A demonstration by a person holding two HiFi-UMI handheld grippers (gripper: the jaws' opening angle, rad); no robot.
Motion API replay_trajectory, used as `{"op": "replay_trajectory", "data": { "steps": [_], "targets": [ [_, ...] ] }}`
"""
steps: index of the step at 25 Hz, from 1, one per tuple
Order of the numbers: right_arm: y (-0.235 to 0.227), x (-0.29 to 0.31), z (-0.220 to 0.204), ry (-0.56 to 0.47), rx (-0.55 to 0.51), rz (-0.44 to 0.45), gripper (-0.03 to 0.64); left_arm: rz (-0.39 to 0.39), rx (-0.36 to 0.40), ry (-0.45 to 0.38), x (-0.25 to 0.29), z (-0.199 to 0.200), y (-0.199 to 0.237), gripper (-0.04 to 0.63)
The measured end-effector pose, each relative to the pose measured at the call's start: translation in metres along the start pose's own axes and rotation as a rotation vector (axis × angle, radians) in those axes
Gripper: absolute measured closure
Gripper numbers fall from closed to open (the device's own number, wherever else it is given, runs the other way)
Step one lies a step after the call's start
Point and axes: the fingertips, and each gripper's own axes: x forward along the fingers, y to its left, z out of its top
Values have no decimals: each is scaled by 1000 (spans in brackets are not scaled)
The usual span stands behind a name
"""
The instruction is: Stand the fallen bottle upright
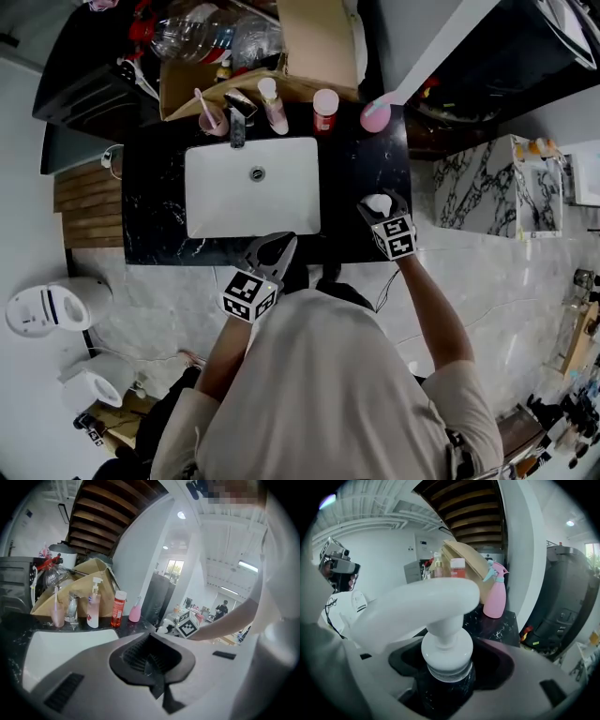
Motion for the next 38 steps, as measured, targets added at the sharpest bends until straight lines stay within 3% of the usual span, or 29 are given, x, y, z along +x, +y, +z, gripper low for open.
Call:
{"op": "replay_trajectory", "data": {
  "steps": [10, 30, 38],
  "targets": [
    [2, -30, 5, -45, 33, 15, 305, 37, 10, -23, -8, 1, -11, 588],
    [27, -174, 30, -247, 78, 57, 310, 53, 54, -98, -10, 11, -91, 588],
    [45, -230, 49, -337, 101, 60, 429, 10, 61, -155, -21, 27, -119, 588]
  ]
}}
